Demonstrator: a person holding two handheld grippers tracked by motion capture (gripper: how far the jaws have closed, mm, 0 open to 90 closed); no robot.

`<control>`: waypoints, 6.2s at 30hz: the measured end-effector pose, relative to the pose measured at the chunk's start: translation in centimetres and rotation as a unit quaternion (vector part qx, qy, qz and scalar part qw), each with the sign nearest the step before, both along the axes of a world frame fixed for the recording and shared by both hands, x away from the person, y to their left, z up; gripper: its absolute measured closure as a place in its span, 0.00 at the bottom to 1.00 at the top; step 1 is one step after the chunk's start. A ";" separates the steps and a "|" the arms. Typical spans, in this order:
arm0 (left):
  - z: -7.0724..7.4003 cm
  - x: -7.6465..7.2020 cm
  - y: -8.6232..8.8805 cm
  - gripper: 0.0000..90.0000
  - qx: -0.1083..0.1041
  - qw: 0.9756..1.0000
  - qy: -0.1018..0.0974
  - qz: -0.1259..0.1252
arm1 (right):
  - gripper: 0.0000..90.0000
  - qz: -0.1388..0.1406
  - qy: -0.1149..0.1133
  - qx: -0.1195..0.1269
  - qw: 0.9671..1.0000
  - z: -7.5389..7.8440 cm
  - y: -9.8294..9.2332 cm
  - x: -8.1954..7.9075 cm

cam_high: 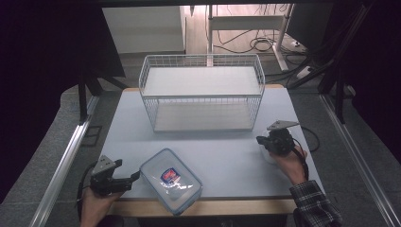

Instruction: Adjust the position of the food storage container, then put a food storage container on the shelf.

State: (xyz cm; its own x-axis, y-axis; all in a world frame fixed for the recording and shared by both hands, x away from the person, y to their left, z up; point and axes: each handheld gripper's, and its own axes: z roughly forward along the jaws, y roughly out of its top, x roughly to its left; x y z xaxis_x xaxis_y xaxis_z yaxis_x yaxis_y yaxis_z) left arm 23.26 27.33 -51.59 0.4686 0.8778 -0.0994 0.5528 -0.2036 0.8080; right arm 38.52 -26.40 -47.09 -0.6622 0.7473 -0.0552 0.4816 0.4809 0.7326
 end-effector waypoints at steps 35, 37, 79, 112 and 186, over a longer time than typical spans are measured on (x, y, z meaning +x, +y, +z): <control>-0.9 2.1 -3.0 1.00 0.031 0.997 0.067 -0.025 | 0.99 0.272 0.121 0.061 0.953 -4.0 13.0 -13.5; -0.9 2.1 -3.4 1.00 0.027 0.997 0.069 -0.030 | 0.99 0.281 0.117 0.061 0.951 -4.1 13.9 -13.8; -0.3 2.3 -11.1 0.99 0.003 0.987 0.089 -0.135 | 0.99 0.069 0.052 0.007 0.996 -2.3 6.2 -7.0; 0.1 1.0 -8.6 0.10 0.021 0.995 0.027 -0.091 | 0.28 0.082 0.009 0.056 0.995 -0.8 4.1 -8.4; 0.2 5.3 -9.4 0.53 -0.219 0.945 0.175 -0.170 | 0.50 0.092 0.246 0.198 0.944 -1.6 4.9 -4.8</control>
